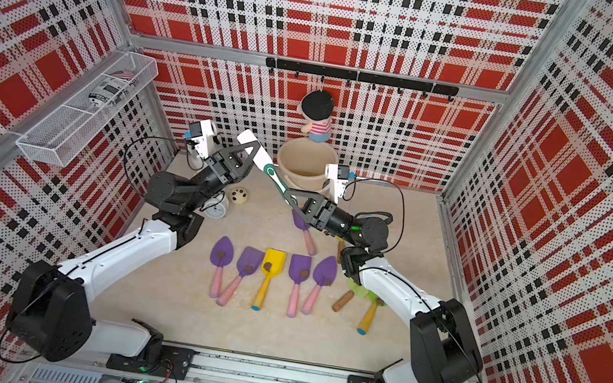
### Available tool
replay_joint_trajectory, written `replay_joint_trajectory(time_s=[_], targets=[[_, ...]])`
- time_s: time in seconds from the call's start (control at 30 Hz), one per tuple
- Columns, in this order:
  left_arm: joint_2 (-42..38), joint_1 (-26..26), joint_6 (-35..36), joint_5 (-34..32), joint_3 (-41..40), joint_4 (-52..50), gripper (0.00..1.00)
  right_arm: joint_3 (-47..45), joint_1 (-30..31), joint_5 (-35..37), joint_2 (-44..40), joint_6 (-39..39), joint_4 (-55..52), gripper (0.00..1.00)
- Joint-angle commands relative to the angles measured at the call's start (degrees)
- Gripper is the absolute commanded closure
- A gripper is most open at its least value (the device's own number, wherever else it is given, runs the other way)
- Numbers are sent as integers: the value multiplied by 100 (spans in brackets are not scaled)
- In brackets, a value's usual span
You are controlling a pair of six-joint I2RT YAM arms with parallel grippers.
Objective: Brush the soil off the hand trowel and place it into the bucket
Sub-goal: Pick up the brush from the center of the board, then pick up the hand trowel from the center of the board.
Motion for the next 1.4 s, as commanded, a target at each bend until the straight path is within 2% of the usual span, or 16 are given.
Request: replay_joint_trajectory(time_s=[0.0,0.33,0.37,0.43,0.47,0.57,0.6,0.73,0.83,0.93,1.0,1.13,1.23,1.37], targets=[[-4,-23,-71,-82,-81,316,100,148,53,124,71,162,439,72],[84,-32,-45,-111,-106,309,100,117,119,124,62,31,116,93],[93,-32,-24,-102,-106,291,96,100,121,130,28,-20,50,97],[78,-32,42,-132,-125,191,61,75,103,189,-76,-189,-175,100],[48,-24,120,-165,-139,96,47,67,86,216,-155,-342,-382,100],[-139,-5,639,-336,-134,-642,25,58,-14,377,-460,-825,-1101,100],[-236,-5,922,-475,-117,-1043,21,54,-86,430,-574,-977,-1357,100],[-683,-36,1926,-1293,-102,-2486,17,-90,-465,703,-1009,-1273,-2007,100],[-917,-234,2540,-2279,-33,-3620,18,-114,-831,1066,-1425,-1737,-3079,100],[-830,-934,3165,-3755,275,-4775,19,1,-1154,1601,-1793,-2280,-4407,100],[-597,-1453,3194,-4633,416,-5240,19,82,-1384,1910,-1952,-2482,-5155,100],[13,-2099,2712,-5182,418,-5344,23,-68,-1957,1991,-2105,-2330,-5742,100],[659,-2623,2588,-5514,589,-5364,23,-367,-2325,1844,-2289,-2160,-5787,100],[1633,-2887,2304,-5405,1000,-5535,26,-532,-2533,1877,-2596,-2334,-6243,100]])
